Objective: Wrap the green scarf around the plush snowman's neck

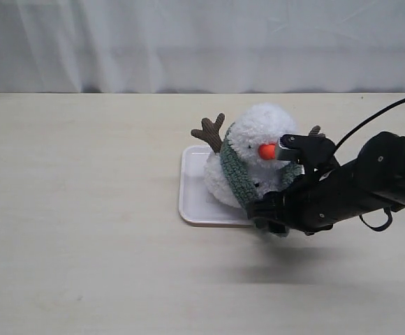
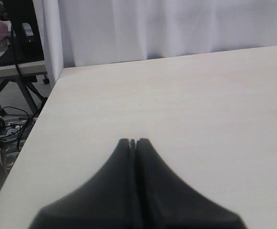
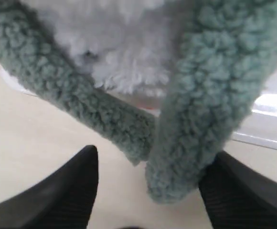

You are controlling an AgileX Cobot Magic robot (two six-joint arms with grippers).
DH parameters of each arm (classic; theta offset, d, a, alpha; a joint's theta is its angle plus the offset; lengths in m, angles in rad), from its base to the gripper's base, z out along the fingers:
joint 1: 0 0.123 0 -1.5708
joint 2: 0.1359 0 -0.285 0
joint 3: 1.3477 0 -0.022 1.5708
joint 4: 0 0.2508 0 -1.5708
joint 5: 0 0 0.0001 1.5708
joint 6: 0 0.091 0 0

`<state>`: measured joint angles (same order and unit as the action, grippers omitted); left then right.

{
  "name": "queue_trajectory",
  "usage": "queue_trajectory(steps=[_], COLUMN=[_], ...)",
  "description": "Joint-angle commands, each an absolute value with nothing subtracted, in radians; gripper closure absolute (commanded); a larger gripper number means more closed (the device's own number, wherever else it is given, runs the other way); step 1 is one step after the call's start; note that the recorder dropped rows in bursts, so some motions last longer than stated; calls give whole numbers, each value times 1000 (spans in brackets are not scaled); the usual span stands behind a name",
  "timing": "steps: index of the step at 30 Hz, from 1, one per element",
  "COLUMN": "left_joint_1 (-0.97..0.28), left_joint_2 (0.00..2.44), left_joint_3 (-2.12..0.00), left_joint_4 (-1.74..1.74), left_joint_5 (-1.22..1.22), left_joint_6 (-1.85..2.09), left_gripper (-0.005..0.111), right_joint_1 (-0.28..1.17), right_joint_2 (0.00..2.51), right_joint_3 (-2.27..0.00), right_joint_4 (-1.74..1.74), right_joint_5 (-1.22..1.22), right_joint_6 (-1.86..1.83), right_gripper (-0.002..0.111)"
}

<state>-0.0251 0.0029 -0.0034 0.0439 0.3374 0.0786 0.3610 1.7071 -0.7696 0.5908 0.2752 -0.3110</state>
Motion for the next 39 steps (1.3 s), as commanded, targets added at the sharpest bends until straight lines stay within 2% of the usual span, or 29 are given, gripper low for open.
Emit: queue_trajectory(steps=[1, 8, 16, 27, 29, 32, 37, 38, 39], left_joint_1=[-24, -24, -24, -24, -24, -24, -24, -24, -24], left_joint_2=[0, 0, 0, 0, 0, 0, 0, 0, 0], left_joint_3=[0, 0, 0, 0, 0, 0, 0, 0, 0], left_joint_4=[40, 40, 40, 40, 40, 40, 40, 40, 40], left_joint_5=[327, 327, 327, 327, 327, 327, 327, 327, 327], left_joint_6=[78, 78, 78, 78, 78, 78, 78, 78, 78], left_gripper=[107, 107, 107, 107, 107, 107, 107, 107, 107], right_joint_1=[363, 366, 469, 466, 466, 466, 466, 466, 466], right_joint_2=[1707, 1731, 1752, 1829, 1834, 1834, 1834, 1834, 1834], right_joint_3=[-766, -766, -768, -768, -768, -768, -768, -768, -768], right_joint_4=[588, 600, 638, 673, 673, 673, 658, 658, 658], right_joint_5=[286, 251, 94, 75, 71, 55, 33, 33, 38], right_joint_6=[-383, -494, -509, -475, -475, -475, -491, -500, -510], right_gripper=[44, 38, 38, 40, 47, 64, 99, 104, 104])
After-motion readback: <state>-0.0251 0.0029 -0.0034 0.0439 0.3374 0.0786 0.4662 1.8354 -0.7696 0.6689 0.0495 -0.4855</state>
